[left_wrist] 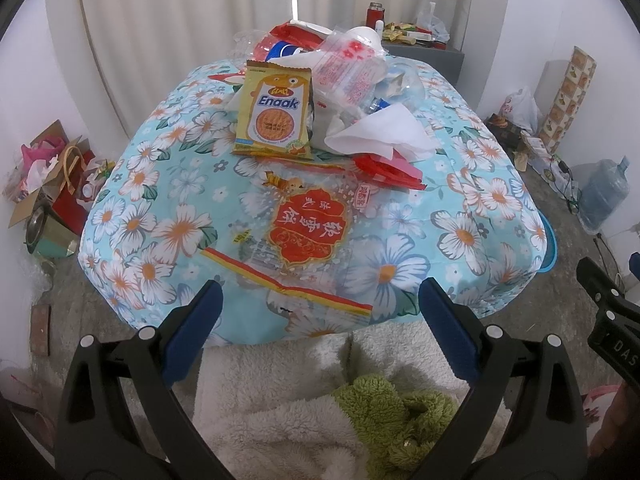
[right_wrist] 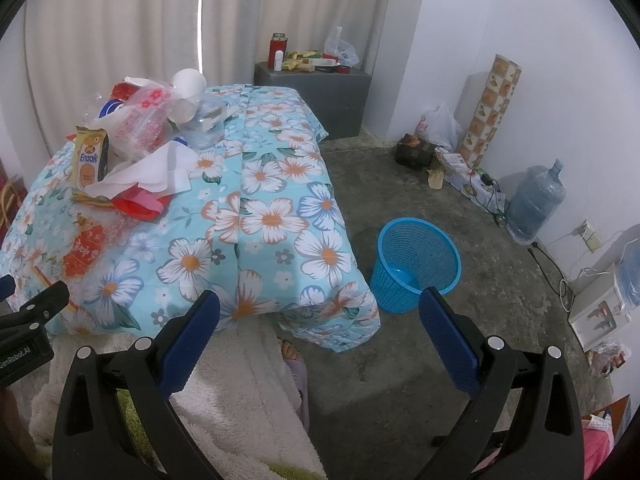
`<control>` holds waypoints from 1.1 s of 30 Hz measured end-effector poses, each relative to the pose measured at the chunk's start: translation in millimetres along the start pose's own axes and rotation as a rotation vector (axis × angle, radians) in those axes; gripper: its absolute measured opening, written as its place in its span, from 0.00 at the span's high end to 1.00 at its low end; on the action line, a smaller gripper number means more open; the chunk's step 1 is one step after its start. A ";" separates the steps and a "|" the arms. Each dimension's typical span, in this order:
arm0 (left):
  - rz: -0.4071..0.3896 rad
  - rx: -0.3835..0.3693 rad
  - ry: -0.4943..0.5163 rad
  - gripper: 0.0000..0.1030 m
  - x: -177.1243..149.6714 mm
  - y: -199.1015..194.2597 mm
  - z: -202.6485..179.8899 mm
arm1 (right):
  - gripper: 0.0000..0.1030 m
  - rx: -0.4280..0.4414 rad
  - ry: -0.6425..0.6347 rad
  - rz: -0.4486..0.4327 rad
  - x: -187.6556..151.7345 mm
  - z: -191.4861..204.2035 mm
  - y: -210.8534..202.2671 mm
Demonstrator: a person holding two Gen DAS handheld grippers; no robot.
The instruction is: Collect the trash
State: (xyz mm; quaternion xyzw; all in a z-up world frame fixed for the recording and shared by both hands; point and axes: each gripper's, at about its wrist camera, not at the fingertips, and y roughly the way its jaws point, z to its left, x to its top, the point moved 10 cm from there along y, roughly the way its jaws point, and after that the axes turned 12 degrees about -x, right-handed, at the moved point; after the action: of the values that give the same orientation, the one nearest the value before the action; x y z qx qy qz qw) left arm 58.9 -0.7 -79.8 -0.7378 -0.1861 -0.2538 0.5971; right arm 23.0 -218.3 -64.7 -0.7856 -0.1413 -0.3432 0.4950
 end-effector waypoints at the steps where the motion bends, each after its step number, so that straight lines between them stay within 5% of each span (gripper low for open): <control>1: -0.001 0.001 0.000 0.09 -0.2 -0.3 0.0 | 0.06 0.000 -0.001 -0.001 -0.1 -0.4 0.1; 33: 0.003 -0.002 0.000 0.09 -10.3 1.9 17.2 | 0.06 0.002 0.001 0.003 -0.6 -0.1 -0.4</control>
State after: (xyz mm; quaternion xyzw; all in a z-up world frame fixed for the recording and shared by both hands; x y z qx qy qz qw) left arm 54.3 16.0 -90.1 -0.7387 -0.1846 -0.2532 0.5968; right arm 22.3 -218.1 -64.8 -0.7851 -0.1402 -0.3429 0.4964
